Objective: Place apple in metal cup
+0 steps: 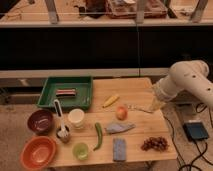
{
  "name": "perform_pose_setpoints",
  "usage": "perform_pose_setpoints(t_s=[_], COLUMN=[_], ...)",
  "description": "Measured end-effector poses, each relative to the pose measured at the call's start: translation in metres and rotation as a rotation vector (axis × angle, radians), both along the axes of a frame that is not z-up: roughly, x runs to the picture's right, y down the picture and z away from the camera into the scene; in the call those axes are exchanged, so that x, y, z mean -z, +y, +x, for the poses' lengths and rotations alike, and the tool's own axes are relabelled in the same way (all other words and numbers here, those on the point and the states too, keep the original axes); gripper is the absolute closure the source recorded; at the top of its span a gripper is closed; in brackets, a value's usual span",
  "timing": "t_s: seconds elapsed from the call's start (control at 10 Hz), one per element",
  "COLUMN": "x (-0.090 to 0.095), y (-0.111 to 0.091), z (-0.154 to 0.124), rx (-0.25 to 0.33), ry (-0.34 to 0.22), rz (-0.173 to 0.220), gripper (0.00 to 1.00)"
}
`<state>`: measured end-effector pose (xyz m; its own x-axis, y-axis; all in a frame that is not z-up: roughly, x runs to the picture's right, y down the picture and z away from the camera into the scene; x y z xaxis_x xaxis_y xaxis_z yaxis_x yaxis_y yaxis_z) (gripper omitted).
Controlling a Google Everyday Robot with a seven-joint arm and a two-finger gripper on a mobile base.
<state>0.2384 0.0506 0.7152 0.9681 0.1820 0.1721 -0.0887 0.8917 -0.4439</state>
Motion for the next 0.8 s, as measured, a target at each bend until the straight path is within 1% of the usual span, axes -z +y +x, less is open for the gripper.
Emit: perform_pose_setpoints(t_s=[0.1, 0.4, 0.6, 0.8], x=[-0.005, -0.037, -0.068, -0.098], y=[0.001, 0.016, 0.028, 0.036], z=[-0.001, -0.041, -0.088, -0.111], rx=[0.000, 0.023, 0.043, 0.048], ry=[-0.018, -0.091, -0.151, -0.187], rz=[-0.010, -0.039, -0.055, -0.074], gripper=[0.35, 0.35, 0.35, 0.35])
